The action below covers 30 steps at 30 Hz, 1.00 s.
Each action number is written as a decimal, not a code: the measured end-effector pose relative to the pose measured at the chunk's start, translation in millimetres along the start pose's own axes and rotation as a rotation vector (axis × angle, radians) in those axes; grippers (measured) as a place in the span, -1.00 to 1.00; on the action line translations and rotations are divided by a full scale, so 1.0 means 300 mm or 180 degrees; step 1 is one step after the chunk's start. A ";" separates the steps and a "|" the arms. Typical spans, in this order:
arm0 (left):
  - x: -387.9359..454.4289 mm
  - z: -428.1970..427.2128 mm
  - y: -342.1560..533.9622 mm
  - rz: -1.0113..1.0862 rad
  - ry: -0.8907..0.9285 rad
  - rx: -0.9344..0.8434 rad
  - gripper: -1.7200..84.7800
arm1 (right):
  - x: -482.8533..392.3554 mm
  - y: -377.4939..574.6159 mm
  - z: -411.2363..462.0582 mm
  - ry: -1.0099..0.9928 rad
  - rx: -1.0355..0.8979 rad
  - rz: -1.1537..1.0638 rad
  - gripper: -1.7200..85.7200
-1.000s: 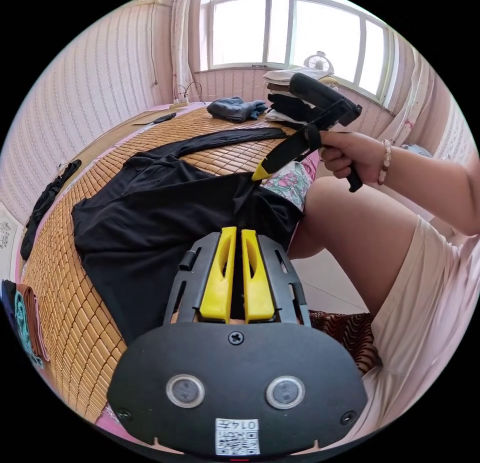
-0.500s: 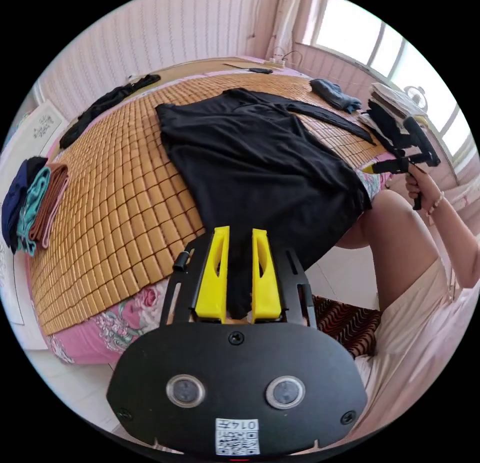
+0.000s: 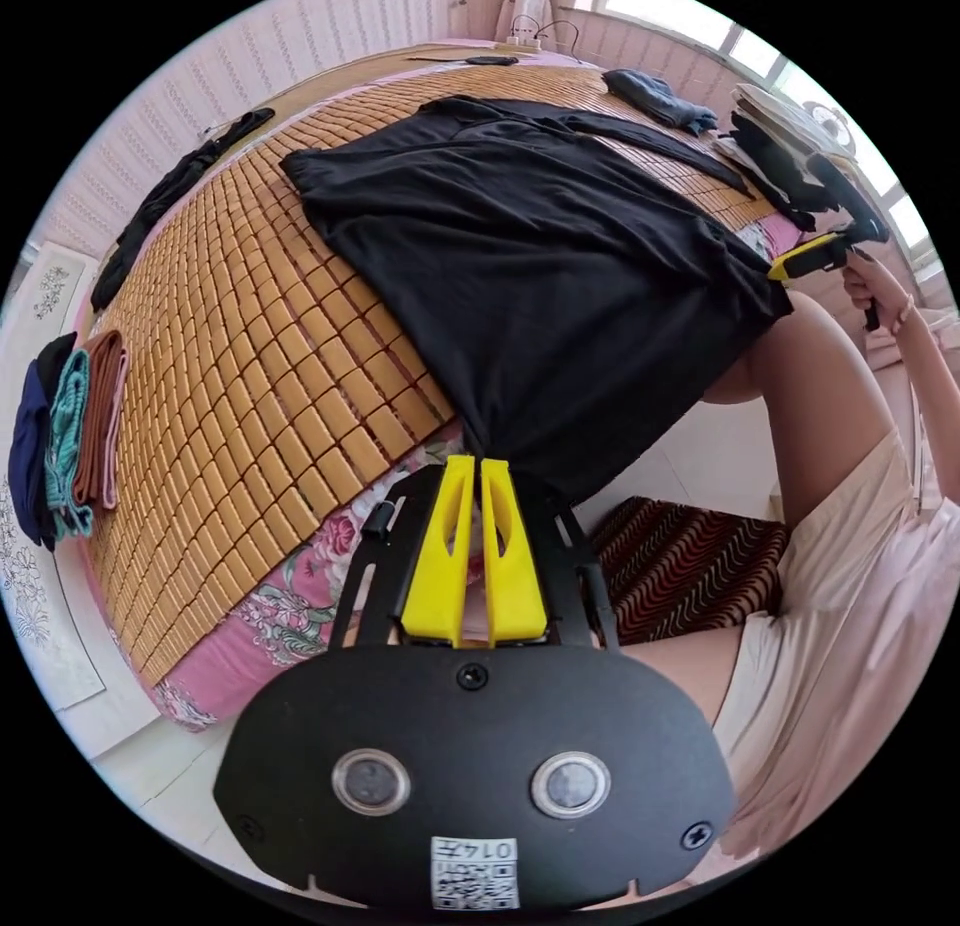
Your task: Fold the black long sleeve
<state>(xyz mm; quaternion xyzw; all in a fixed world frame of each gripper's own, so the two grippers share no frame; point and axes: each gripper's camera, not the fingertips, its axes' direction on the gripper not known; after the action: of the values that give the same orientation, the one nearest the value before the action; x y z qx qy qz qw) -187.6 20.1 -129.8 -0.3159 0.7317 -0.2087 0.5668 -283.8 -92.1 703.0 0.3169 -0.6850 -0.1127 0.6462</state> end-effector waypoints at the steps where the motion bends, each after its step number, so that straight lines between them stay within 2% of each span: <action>1: -0.008 -0.012 -0.006 0.0018 -0.0018 -0.0006 -0.98 | 0.020 0.009 -0.026 -0.0130 0.0030 0.0009 -0.95; 6: -0.036 0.020 -0.047 -0.0005 0.0189 -0.0193 -0.97 | 0.086 -0.023 0.023 -0.0452 -0.0171 0.0037 -0.94; 9: -0.028 0.031 -0.078 -0.0046 0.0097 -0.0264 -0.91 | 0.081 -0.029 0.067 -0.0015 -0.0349 0.0199 -0.93; 13: 0.033 -0.030 -0.103 0.0053 -0.0196 -0.0136 -0.83 | -0.112 0.011 0.054 0.0358 0.0043 -0.0491 -0.85; 15: 0.107 -0.030 -0.122 0.0314 -0.0109 -0.0118 -0.80 | -0.220 0.015 0.099 0.0671 -0.0025 -0.0893 -0.74; 17: 0.216 0.032 -0.161 0.0667 -0.0143 -0.0354 -0.78 | -0.305 0.002 0.194 0.0961 -0.0236 -0.1227 -0.68; 19: 0.270 0.095 -0.190 0.0825 -0.0239 -0.0529 -0.80 | -0.309 -0.018 0.274 0.1126 -0.0495 -0.1291 -0.74; 20: 0.295 0.106 -0.206 0.0932 -0.0430 -0.0548 -0.84 | -0.301 -0.022 0.307 0.1294 -0.0565 -0.1301 -0.85; 22: 0.308 0.107 -0.221 0.1077 -0.0565 -0.0567 -0.90 | -0.292 -0.012 0.308 0.1553 -0.0513 -0.1284 -0.94; 30: 0.265 0.055 -0.225 0.1134 -0.0480 -0.0581 -0.98 | -0.239 0.080 0.177 0.1231 -0.0537 -0.1372 -0.96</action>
<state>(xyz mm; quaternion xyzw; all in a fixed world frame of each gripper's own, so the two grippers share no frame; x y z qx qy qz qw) -169.0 -82.7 -144.8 -0.2463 0.7474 -0.0137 0.6169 -344.2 -45.6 650.6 0.4158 -0.4544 -0.2413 0.7499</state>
